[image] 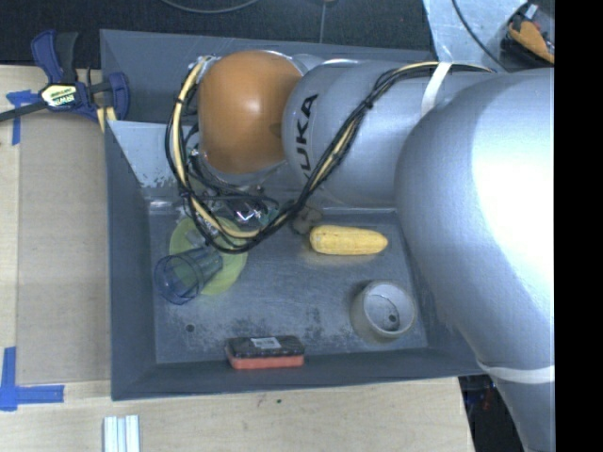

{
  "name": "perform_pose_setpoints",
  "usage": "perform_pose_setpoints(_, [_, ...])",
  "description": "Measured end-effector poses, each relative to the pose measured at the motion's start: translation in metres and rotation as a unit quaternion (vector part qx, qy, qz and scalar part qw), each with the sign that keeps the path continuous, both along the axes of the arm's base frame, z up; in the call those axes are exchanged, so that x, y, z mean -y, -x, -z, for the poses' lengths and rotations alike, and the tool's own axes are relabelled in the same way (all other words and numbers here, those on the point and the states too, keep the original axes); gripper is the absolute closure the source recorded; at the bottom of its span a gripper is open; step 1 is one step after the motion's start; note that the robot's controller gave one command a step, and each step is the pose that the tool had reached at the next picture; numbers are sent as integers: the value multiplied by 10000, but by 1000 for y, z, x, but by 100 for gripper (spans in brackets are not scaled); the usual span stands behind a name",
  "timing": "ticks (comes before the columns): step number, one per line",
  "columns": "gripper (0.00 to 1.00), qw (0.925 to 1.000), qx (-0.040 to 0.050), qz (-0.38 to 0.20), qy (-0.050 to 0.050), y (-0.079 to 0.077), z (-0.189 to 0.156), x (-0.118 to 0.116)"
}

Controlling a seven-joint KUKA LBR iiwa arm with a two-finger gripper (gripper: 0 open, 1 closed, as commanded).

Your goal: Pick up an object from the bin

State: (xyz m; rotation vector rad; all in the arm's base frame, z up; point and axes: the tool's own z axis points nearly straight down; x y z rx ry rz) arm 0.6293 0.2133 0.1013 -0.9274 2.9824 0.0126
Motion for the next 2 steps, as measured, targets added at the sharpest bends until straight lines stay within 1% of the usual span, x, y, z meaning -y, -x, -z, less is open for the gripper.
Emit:
perform_pose_setpoints(1, [100,10000,-31,3,10,2,-20,0])
perform_pose_setpoints(2, [100,10000,4,14,-4,-1,-47,0])
